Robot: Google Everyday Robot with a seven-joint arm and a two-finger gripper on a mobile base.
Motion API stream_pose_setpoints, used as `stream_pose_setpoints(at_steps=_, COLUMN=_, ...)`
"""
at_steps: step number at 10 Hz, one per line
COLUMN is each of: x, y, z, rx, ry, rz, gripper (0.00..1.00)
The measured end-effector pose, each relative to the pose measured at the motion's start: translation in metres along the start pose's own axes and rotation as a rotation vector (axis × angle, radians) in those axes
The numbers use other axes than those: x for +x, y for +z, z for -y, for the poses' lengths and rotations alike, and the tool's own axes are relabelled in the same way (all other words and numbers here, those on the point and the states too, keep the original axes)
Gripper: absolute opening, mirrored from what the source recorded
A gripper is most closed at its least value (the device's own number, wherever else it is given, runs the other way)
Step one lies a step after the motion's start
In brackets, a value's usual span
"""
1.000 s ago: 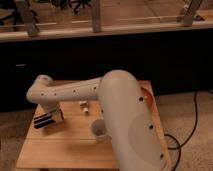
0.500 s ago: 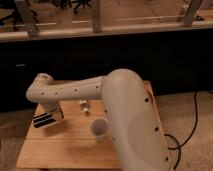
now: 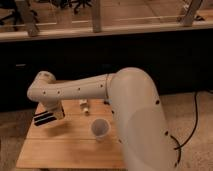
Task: Place the eraser in the ceramic cup
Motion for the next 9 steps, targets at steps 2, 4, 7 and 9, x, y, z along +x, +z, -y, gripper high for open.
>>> stream_pose_setpoints(at_steps=2, x=0.006, y=-0.01, z=-0.003, rx=0.019, ry=0.008, rz=-0.003, gripper=0.0)
stream_pose_setpoints(at_steps=4, x=0.01, y=-0.019, z=-0.005, rx=0.038, ry=0.015, rz=-0.004, gripper=0.0)
stream_pose_setpoints(at_steps=7, x=0.012, y=-0.029, z=-0.007, rx=0.055, ry=0.021, rz=-0.007, gripper=0.0)
stream_pose_setpoints(at_steps=9, x=0.016, y=-0.036, z=-0.011, rx=0.059, ry=0.028, rz=-0.022, gripper=0.0)
